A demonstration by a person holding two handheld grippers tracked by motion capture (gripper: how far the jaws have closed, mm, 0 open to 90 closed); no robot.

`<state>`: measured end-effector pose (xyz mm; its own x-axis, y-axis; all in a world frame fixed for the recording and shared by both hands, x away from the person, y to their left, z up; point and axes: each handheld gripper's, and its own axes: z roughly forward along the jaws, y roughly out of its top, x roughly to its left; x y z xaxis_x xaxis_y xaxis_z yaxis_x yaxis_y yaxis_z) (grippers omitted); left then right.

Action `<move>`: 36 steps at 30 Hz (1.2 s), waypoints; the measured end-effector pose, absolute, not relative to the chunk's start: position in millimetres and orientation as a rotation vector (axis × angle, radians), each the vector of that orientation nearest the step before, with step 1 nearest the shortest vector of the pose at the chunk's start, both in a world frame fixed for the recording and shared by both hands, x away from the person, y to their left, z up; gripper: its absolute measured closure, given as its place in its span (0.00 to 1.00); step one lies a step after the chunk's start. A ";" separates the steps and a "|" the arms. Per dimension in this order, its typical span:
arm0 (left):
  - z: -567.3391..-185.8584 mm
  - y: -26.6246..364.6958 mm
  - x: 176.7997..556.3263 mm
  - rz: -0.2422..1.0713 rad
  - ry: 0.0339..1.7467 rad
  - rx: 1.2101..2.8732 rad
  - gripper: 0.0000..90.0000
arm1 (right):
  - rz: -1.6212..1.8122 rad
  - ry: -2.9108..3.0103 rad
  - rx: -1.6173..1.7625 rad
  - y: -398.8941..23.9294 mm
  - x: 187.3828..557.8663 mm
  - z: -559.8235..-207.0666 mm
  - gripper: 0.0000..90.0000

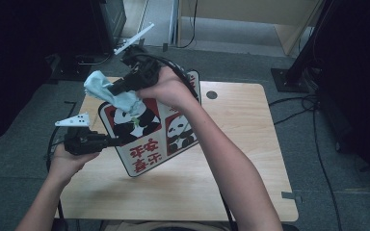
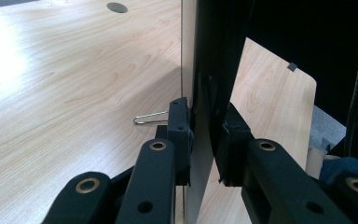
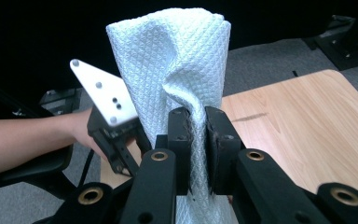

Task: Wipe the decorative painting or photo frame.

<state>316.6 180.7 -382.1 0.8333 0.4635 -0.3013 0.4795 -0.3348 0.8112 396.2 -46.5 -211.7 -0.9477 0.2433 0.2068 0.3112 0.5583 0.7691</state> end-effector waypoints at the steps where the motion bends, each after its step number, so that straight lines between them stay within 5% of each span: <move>1: -382.1 180.7 316.5 -0.019 0.697 1.977 0.87 | -1.353 -2.701 -0.485 -42.3 395.8 -212.3 0.92; 36: -381.4 180.6 316.8 -0.012 0.707 1.980 0.87 | -1.300 -2.716 -0.597 -55.2 406.0 -223.9 0.92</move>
